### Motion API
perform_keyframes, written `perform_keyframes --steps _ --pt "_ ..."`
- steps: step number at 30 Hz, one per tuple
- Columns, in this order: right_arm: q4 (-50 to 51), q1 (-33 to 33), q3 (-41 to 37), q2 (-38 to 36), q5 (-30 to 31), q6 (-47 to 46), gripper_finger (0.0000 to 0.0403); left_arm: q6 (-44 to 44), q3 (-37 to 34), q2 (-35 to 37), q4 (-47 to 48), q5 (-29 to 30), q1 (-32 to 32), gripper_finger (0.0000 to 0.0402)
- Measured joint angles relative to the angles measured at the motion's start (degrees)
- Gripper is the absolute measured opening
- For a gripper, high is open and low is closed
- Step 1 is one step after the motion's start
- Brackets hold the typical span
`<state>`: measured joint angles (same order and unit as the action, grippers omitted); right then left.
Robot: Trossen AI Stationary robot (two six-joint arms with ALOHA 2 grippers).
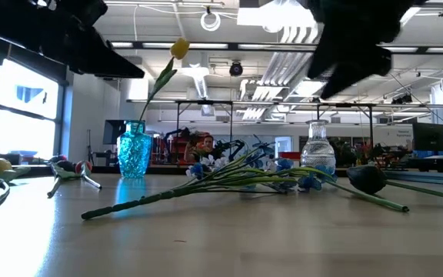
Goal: Sort flowers into vase by color
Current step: Put the black flower into the transparent vase
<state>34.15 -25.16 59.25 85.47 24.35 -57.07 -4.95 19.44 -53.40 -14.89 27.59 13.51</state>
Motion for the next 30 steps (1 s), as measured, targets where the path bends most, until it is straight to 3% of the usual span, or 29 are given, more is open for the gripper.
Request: perform_keyframes --steps 7,12,23,30 --pt "3.5 -2.7 -6.3 0.0 -4.0 -19.9 0.0261 -1.1 0.0 -4.4 -2.1 0.5 0.4 0.0096" --pt "2.9 -2.9 -11.1 0.0 -7.5 -26.9 0.0253 -1.2 0.0 -5.3 -2.2 1.5 0.4 0.0096" --pt "-3.4 -2.8 -15.6 0.5 -6.0 -23.7 0.0175 -1.3 0.0 -5.2 -3.4 1.8 0.4 0.0096" --pt "-5.9 -0.9 -15.7 6.7 -7.9 -17.9 0.0132 -1.3 0.0 -5.2 -3.9 1.8 0.4 0.0096"
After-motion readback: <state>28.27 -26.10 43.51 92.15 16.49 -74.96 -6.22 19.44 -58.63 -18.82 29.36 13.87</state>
